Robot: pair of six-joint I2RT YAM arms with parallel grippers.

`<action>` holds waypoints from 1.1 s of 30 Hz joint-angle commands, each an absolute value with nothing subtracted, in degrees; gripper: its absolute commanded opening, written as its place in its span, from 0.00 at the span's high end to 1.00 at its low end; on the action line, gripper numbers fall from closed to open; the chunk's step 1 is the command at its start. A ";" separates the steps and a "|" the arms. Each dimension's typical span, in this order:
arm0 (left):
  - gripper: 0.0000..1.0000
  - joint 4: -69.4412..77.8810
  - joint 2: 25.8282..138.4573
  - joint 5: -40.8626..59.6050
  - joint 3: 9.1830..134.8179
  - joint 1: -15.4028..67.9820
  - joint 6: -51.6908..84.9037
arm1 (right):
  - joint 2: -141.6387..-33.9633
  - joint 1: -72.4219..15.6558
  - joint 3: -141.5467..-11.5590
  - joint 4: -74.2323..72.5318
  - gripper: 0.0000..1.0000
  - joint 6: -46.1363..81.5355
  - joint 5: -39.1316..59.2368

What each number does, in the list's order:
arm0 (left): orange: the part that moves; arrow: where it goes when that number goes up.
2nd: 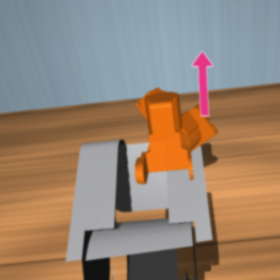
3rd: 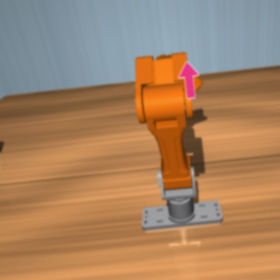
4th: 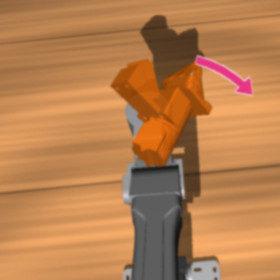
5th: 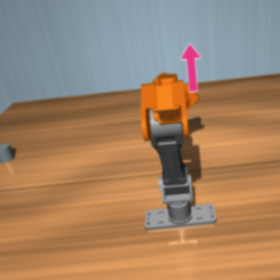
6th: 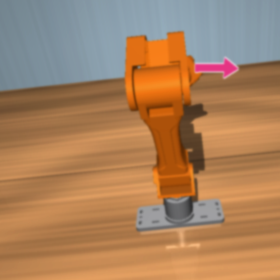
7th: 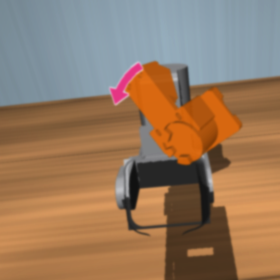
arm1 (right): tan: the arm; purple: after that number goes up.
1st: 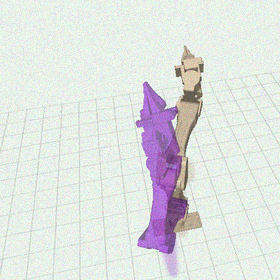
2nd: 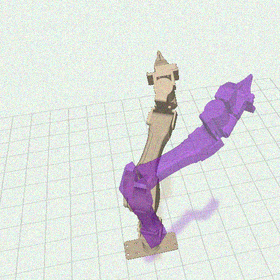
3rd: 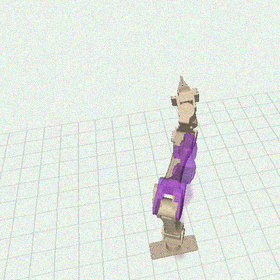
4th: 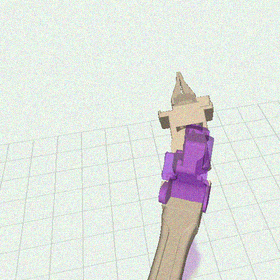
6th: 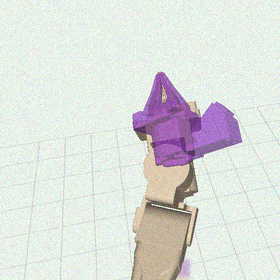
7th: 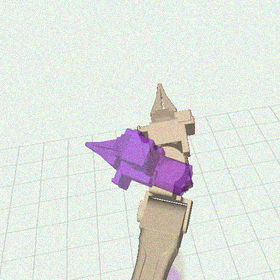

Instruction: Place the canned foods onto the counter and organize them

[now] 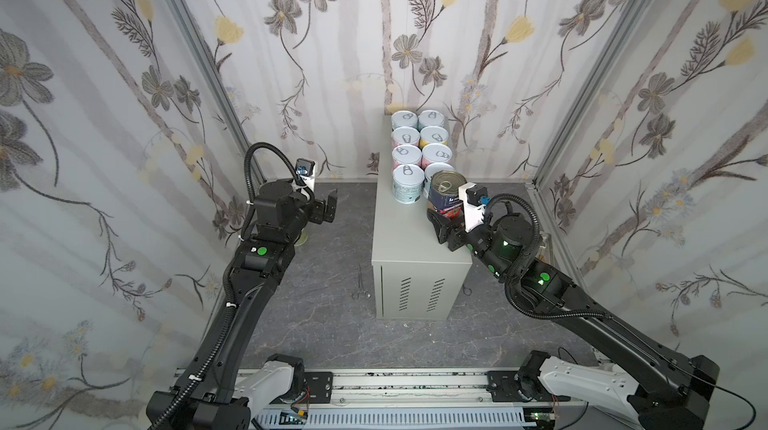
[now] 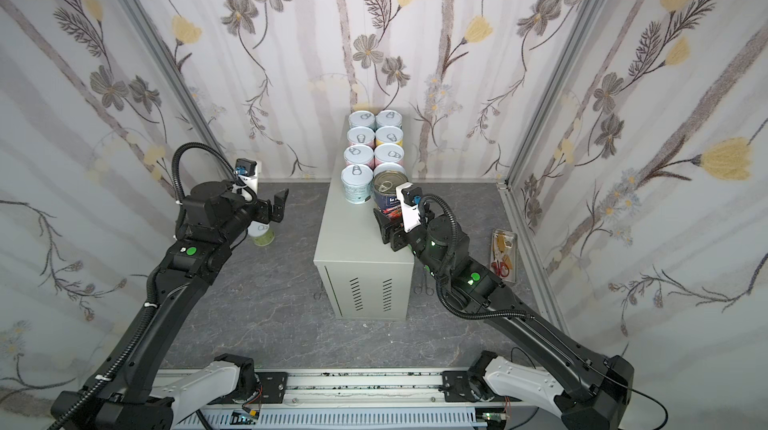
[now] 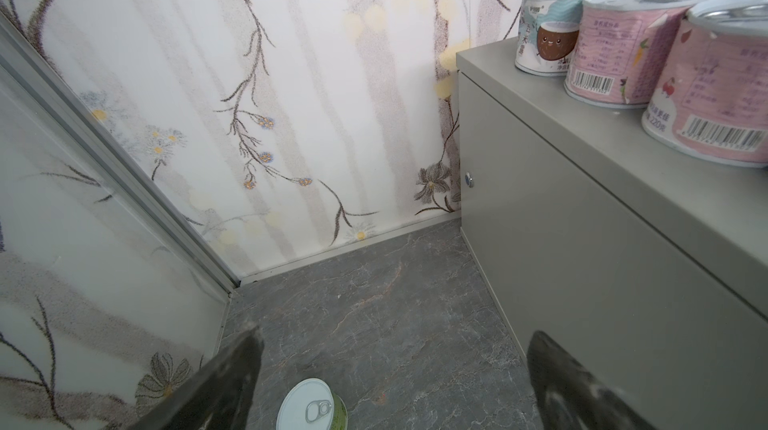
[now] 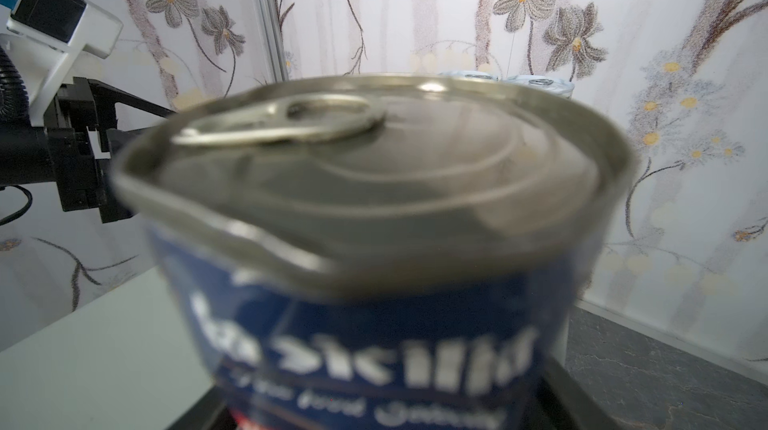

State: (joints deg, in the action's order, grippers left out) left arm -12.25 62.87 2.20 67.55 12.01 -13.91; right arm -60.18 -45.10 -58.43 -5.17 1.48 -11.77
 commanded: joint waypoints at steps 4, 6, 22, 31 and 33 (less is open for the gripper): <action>0.00 -10.81 63.11 2.16 68.44 11.95 -13.80 | -60.95 -44.41 -58.18 -2.55 0.27 2.00 -11.56; 0.00 -10.90 63.11 2.16 68.46 11.95 -13.80 | -61.16 -44.23 -58.18 -2.58 0.28 2.02 -11.13; 0.00 -10.99 63.63 2.51 69.02 11.95 -13.62 | -60.92 -44.03 -58.10 -1.60 0.29 1.85 -10.28; 0.00 -11.16 63.46 2.67 69.02 11.95 -13.54 | -60.91 -44.03 -58.18 -1.12 0.29 1.59 -10.20; 0.00 -11.21 63.37 2.65 69.08 11.95 -13.54 | -61.00 -44.03 -58.18 -1.14 0.30 1.58 -10.02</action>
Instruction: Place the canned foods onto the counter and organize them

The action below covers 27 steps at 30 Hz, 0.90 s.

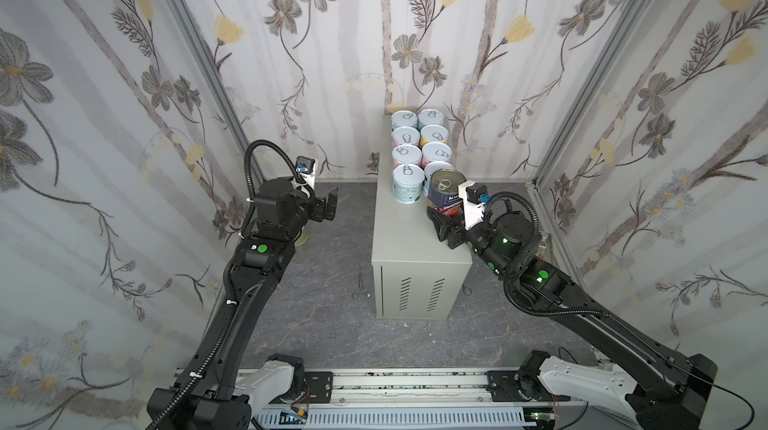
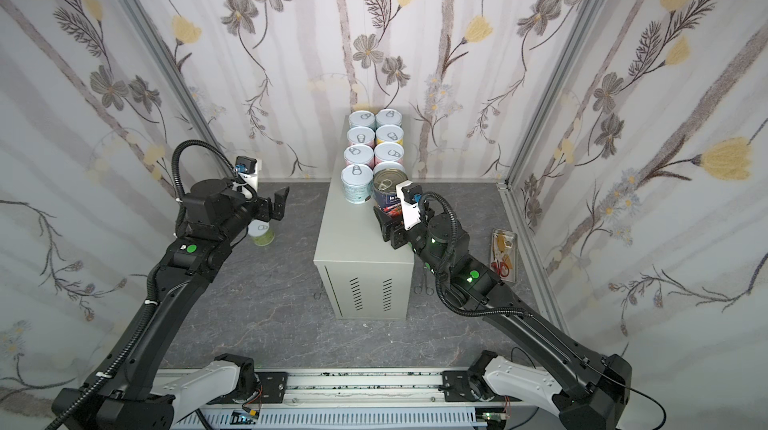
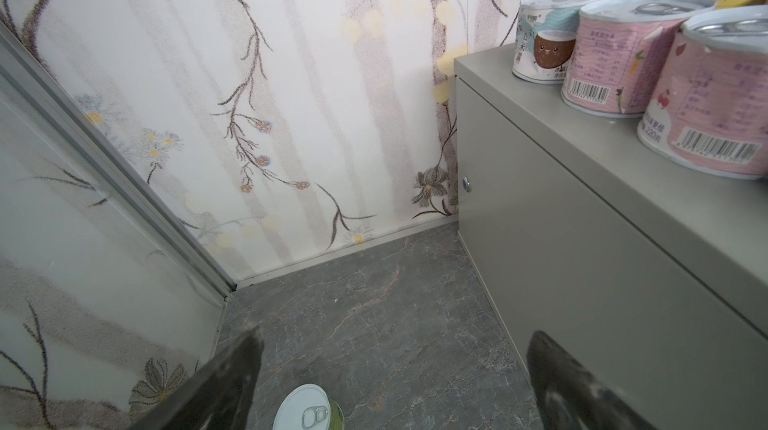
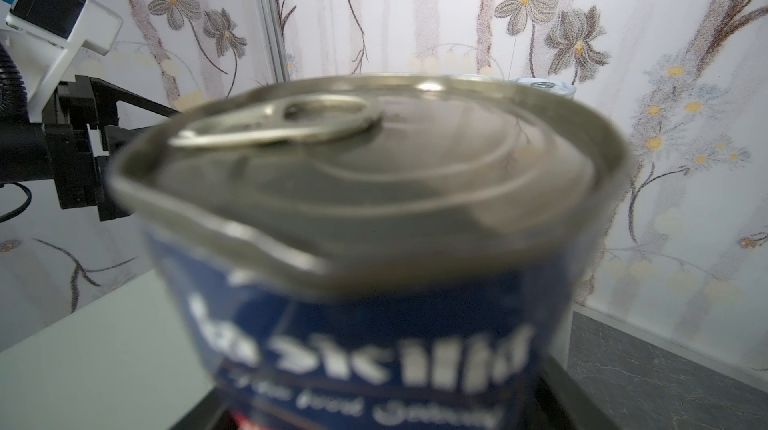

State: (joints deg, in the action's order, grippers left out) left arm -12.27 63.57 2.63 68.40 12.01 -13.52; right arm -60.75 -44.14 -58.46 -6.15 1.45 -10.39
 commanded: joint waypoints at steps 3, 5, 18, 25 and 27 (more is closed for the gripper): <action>0.00 -11.34 63.37 2.58 69.03 11.95 -13.54 | -61.09 -44.03 -58.10 -0.90 0.30 1.58 -10.02; 0.00 -11.34 63.28 2.50 69.05 11.93 -13.56 | -61.12 -44.03 -57.96 -0.94 0.30 1.58 -10.02; 0.00 -12.30 63.27 2.76 69.31 11.95 -13.71 | -61.02 -44.06 -57.27 -0.75 0.31 1.41 -10.62; 0.00 -12.44 63.19 2.82 69.39 11.95 -13.73 | -60.62 -44.03 -56.90 -0.60 0.32 1.41 -10.44; 0.00 -12.39 63.03 3.11 69.35 11.95 -13.63 | -60.55 -44.03 -56.87 -0.46 0.32 1.41 -10.28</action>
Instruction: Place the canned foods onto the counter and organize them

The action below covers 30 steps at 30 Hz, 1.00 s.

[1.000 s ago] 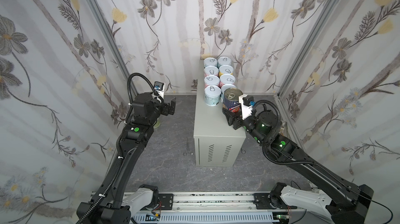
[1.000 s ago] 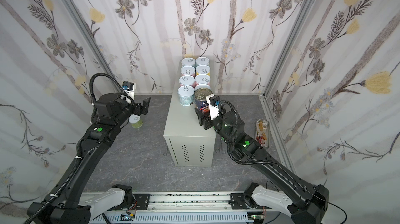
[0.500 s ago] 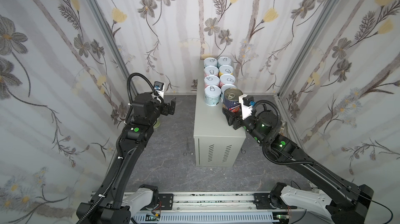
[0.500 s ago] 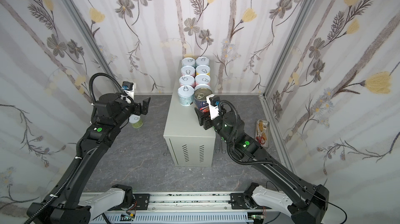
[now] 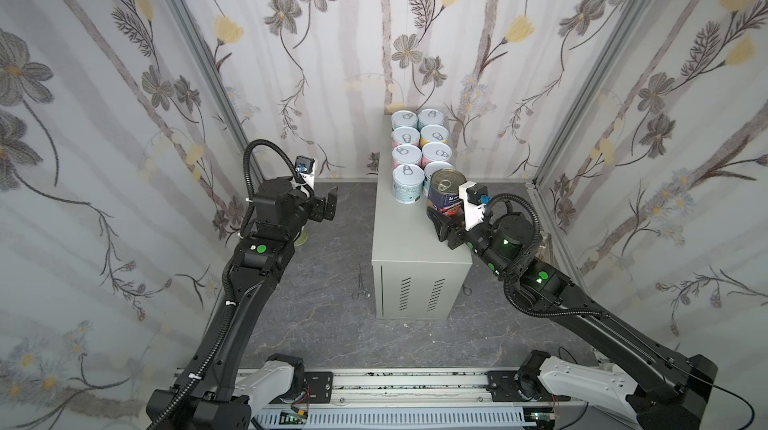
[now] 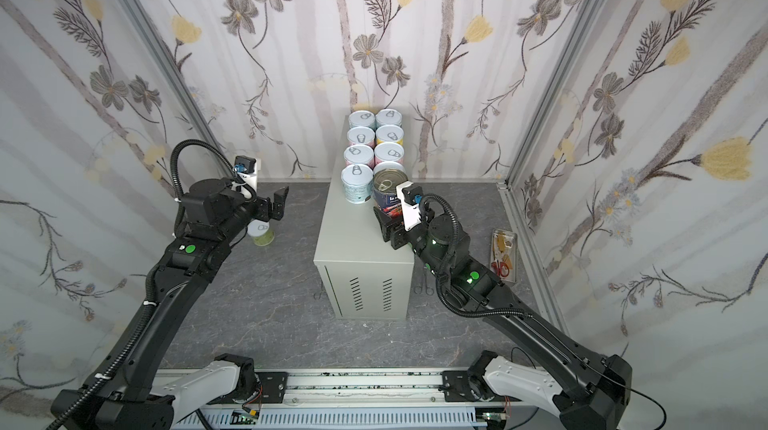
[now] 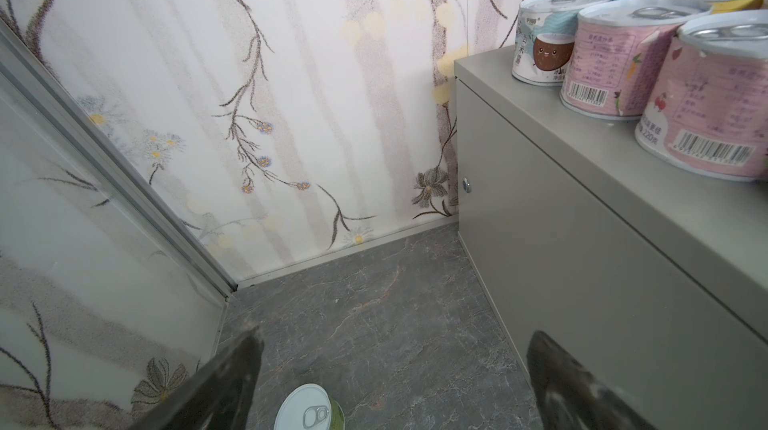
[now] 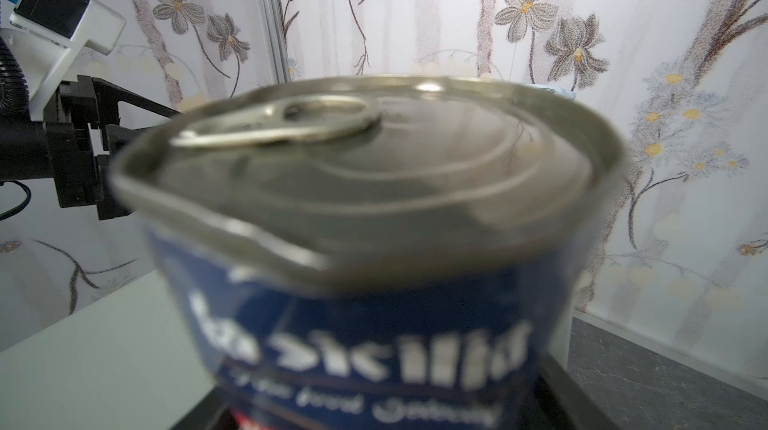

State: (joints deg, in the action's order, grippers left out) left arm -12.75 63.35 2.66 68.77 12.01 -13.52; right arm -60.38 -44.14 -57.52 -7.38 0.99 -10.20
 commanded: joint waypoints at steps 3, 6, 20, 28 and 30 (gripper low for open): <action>0.00 -12.13 62.84 3.24 69.27 11.95 -13.54 | -60.54 -44.03 -56.78 -0.33 0.33 1.29 -10.11; 0.00 -12.21 62.93 3.30 69.35 11.95 -13.54 | -60.59 -44.03 -56.69 -0.34 0.33 1.14 -9.86; 0.00 -12.48 63.19 3.91 69.77 11.95 -13.35 | -60.76 -44.08 -56.70 0.25 0.33 1.03 -8.44; 0.00 -12.65 63.63 4.01 69.82 11.95 -13.31 | -61.18 -44.03 -56.58 0.57 0.29 1.40 -8.70; 0.00 -12.80 63.63 3.87 69.74 11.95 -13.19 | -61.11 -44.03 -56.56 0.54 0.25 1.41 -8.78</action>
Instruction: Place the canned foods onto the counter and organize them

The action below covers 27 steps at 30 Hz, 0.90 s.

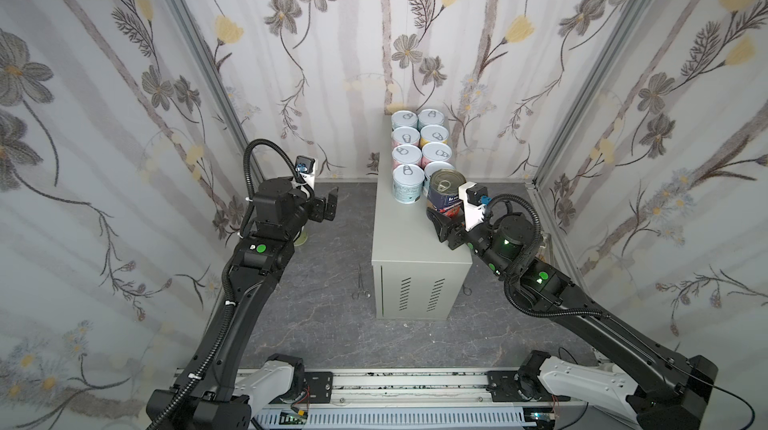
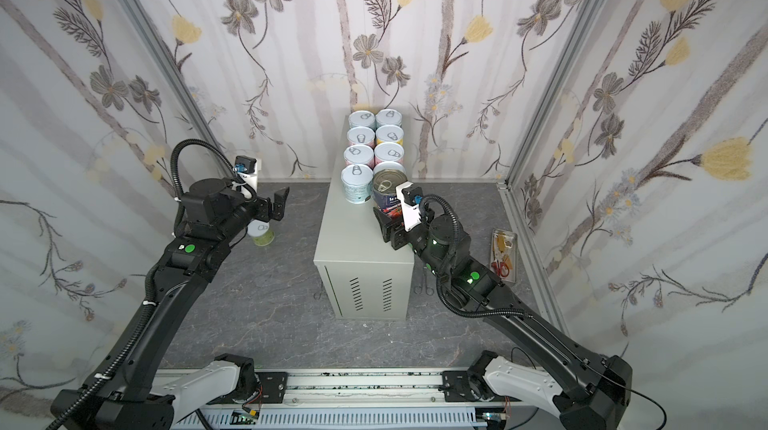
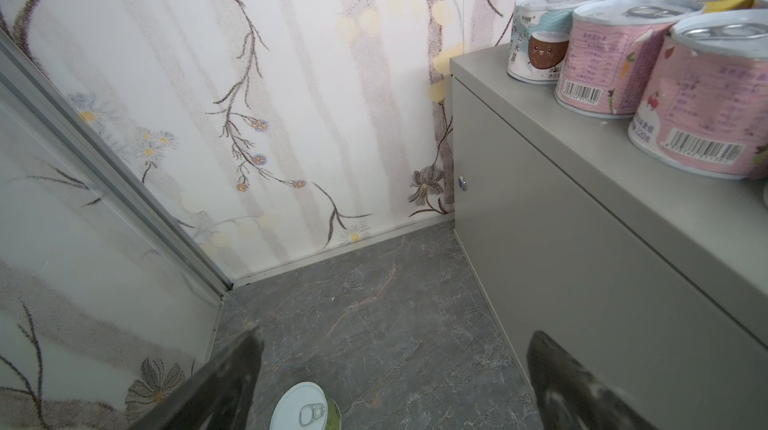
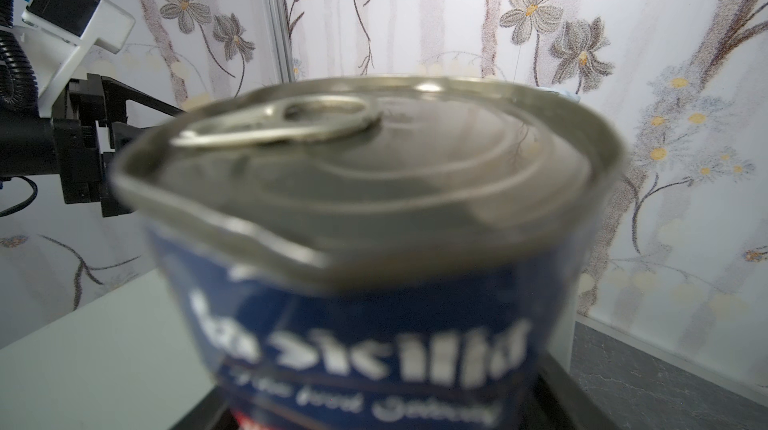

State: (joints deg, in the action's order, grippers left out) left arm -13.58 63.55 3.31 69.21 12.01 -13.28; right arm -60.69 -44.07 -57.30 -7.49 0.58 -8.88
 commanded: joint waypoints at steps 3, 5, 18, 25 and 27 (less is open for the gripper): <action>0.00 -13.14 63.63 3.74 69.73 11.95 -12.52 | -61.17 -44.03 -56.60 0.58 0.20 1.41 -8.72; 0.00 -13.34 63.60 3.96 69.55 11.96 -11.27 | -61.22 -44.03 -56.64 0.72 0.14 1.44 -8.70; 0.00 -18.23 64.25 -1.16 68.74 11.44 -2.78 | -58.60 -43.95 -56.34 1.51 0.01 1.01 -10.24; 0.00 -24.02 67.66 -1.90 67.25 8.57 2.79 | -55.70 -43.96 -56.16 1.71 0.00 0.66 -8.98; 0.00 -24.59 68.91 -2.09 67.01 7.38 4.50 | -54.72 -43.95 -56.07 2.21 0.00 0.62 -8.96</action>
